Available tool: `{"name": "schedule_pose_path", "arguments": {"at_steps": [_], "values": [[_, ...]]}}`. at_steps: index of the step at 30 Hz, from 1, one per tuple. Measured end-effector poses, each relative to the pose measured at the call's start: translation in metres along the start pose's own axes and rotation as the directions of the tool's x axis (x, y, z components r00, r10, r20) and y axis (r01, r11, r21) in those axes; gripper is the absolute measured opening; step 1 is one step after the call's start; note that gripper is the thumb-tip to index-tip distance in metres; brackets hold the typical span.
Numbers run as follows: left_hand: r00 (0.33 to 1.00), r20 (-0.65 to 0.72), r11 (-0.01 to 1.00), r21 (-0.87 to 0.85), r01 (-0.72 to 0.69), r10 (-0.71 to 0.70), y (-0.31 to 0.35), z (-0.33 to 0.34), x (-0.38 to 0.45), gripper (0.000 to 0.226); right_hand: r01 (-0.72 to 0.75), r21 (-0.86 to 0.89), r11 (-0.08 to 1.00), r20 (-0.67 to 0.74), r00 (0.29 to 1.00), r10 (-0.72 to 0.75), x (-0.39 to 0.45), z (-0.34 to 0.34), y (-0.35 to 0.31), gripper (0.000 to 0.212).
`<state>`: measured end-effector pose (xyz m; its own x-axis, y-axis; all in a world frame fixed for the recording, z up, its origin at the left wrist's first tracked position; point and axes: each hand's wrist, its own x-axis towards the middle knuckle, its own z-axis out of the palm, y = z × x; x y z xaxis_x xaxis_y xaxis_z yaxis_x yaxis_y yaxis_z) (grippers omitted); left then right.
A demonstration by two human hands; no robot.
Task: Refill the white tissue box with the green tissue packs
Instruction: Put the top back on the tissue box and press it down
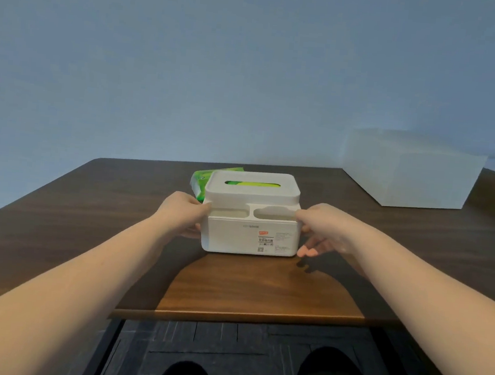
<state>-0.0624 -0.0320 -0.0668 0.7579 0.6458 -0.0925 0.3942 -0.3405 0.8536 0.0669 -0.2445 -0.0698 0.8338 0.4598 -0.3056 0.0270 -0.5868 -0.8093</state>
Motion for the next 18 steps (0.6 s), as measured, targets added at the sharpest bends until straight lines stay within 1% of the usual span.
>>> {"name": "schedule_pose_path", "arguments": {"at_steps": [2, 4, 6, 9, 11, 14, 16, 18], "values": [[1.0, -0.023, 0.997, 0.079, -0.011, 0.013, 0.006, 0.002, 0.0, 0.029, 0.004, 0.071, 0.997, -0.027, 1.0, -0.002, 0.003, 0.001, -0.003, 0.026], [0.999, -0.04, 0.989, 0.144, -0.022, 0.028, 0.012, 0.003, -0.001, 0.03, 0.001, 0.09, 0.996, -0.059, 0.998, 0.004, 0.007, 0.003, -0.007, 0.016], [0.996, -0.059, 0.981, 0.189, -0.048, 0.06, 0.017, 0.006, 0.003, 0.031, -0.006, 0.094, 0.996, -0.081, 0.997, 0.013, 0.014, 0.002, -0.01, 0.015], [0.992, -0.073, 0.972, 0.22, -0.08, 0.099, 0.023, 0.014, 0.011, 0.035, -0.015, 0.085, 0.996, -0.111, 0.994, 0.024, 0.028, -0.005, -0.006, 0.018], [0.988, -0.076, 0.964, 0.24, -0.11, 0.132, 0.035, 0.029, 0.017, 0.031, -0.033, 0.083, 0.996, -0.145, 0.988, 0.045, 0.038, -0.02, 0.0, 0.019], [0.984, -0.081, 0.959, 0.246, -0.137, 0.161, 0.058, 0.054, 0.031, 0.029, -0.01, 0.131, 0.991, -0.202, 0.979, 0.037, 0.053, -0.048, 0.006, 0.016], [0.981, -0.075, 0.952, 0.265, -0.154, 0.18, 0.074, 0.07, 0.045, 0.028, 0.002, 0.129, 0.992, -0.241, 0.97, 0.03, 0.065, -0.068, 0.008, 0.016], [0.98, -0.047, 0.955, 0.238, -0.178, 0.194, 0.086, 0.087, 0.063, 0.029, -0.01, 0.107, 0.994, -0.267, 0.963, 0.039, 0.08, -0.086, 0.01, 0.017]]}}
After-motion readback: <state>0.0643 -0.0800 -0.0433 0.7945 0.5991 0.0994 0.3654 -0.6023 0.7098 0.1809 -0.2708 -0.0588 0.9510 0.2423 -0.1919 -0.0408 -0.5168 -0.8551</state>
